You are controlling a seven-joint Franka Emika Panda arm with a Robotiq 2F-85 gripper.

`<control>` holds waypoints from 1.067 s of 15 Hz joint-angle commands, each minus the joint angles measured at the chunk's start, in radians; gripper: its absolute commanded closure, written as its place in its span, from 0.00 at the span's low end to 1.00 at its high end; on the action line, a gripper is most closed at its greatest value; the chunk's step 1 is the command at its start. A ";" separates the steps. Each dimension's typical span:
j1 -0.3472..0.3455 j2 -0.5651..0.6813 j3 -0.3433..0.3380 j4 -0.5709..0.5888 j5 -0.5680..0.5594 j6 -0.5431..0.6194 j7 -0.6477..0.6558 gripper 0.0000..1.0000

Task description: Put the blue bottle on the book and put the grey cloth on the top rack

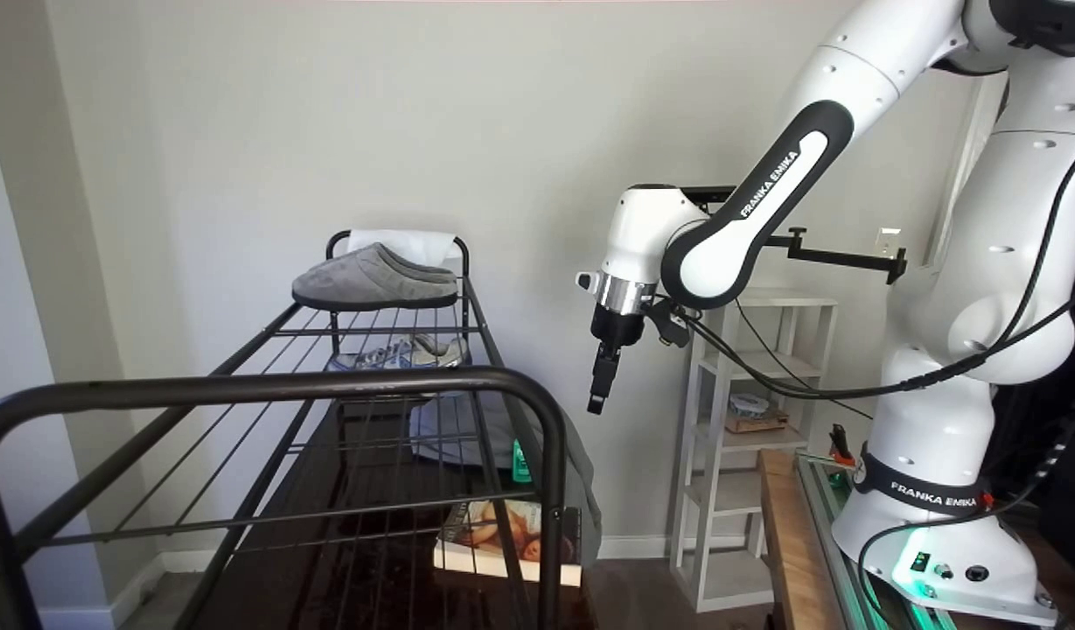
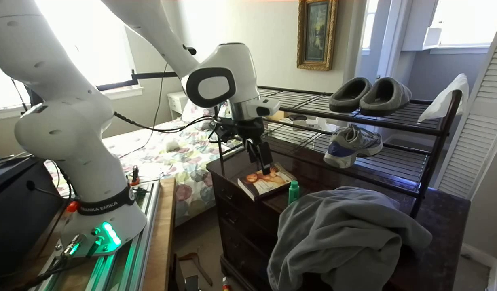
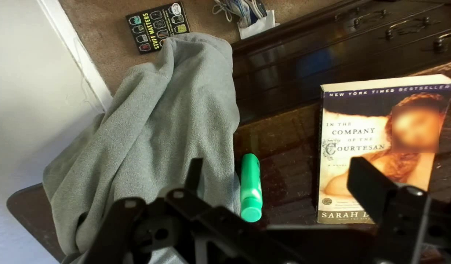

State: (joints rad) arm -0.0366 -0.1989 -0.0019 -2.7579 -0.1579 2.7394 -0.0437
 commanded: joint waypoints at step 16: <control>0.063 0.221 -0.044 0.142 0.321 0.151 -0.258 0.00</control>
State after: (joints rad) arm -0.0348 -0.0705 -0.0300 -2.6827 -0.0340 2.8381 -0.1181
